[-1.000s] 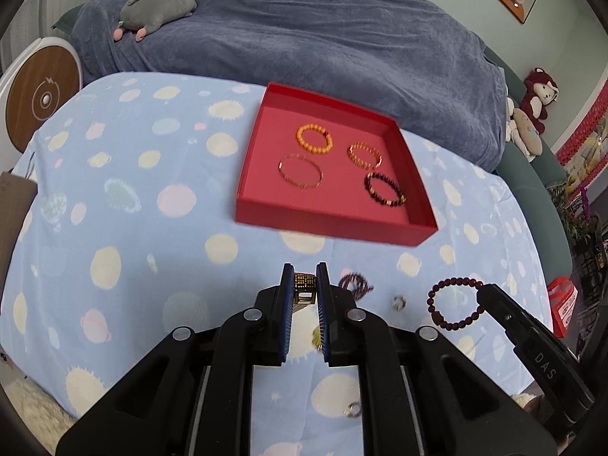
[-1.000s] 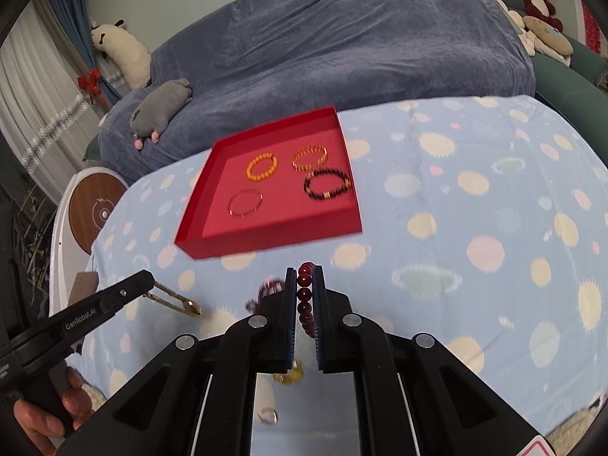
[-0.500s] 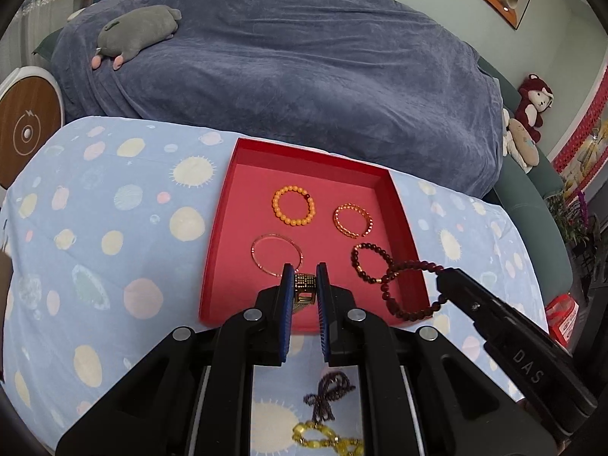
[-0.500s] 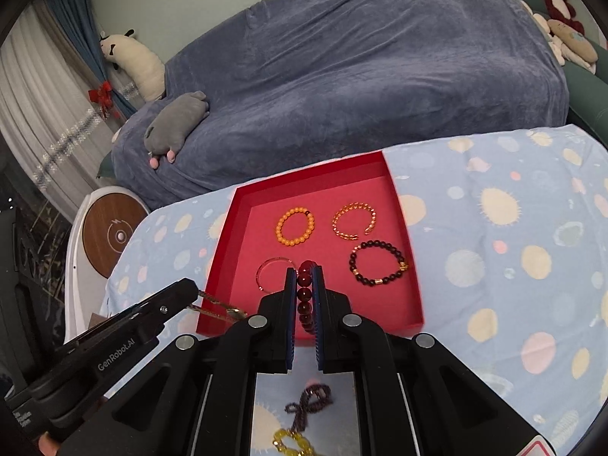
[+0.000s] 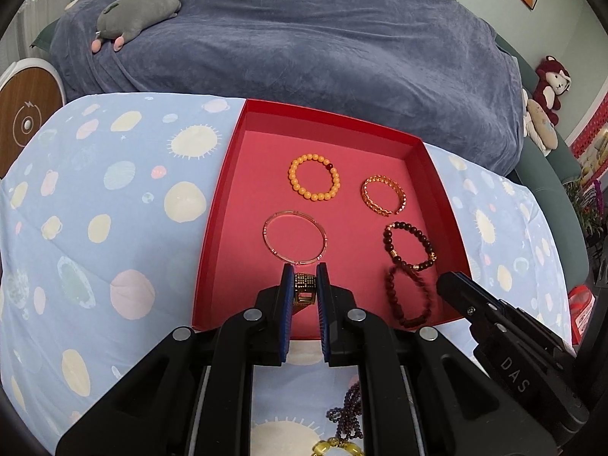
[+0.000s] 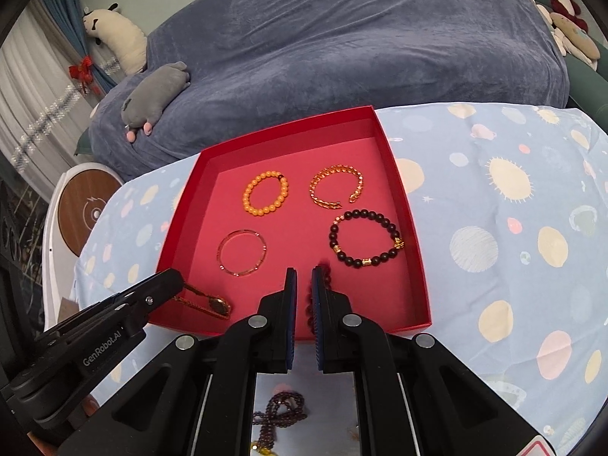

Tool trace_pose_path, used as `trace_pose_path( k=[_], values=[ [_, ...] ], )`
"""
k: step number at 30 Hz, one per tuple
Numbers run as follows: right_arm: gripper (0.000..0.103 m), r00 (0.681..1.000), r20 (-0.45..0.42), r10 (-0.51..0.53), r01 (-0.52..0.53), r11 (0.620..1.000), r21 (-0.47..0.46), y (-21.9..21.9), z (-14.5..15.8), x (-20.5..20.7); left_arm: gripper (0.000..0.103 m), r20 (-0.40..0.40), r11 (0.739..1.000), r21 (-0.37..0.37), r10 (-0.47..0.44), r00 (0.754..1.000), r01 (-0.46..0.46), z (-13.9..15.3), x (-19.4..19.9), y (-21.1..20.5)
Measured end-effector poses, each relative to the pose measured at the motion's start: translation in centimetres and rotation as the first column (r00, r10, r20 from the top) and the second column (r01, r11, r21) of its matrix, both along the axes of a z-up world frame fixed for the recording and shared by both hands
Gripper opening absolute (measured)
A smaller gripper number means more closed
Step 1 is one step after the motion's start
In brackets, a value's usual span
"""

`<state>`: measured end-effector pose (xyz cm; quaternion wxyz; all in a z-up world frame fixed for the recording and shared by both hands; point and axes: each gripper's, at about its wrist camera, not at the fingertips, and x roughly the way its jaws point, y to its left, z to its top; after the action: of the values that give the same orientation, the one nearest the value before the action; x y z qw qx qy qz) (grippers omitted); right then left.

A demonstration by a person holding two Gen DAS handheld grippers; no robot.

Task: Organize jewelry
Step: 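Place the gold watch and red bead bracelet in the red tray, open both tools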

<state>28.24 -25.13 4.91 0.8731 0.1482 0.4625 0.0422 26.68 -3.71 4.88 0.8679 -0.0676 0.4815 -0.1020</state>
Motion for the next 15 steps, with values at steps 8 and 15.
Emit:
trace_pose_path(
  k=[8,15],
  values=[
    [0.017,1.0,0.012,-0.018,0.018,1.0,-0.025,-1.0,0.4,-0.4,0.027,0.012,1.0,0.022,0.016,1.0,-0.016,-0.1,-0.1,0.0],
    [0.022,0.999,0.03,-0.031,0.032,0.999,-0.038,-1.8,1.1,-3.1,0.05,0.053,0.998,0.026,0.047,0.997,-0.049,1.1,-1.8,1.1]
  ],
)
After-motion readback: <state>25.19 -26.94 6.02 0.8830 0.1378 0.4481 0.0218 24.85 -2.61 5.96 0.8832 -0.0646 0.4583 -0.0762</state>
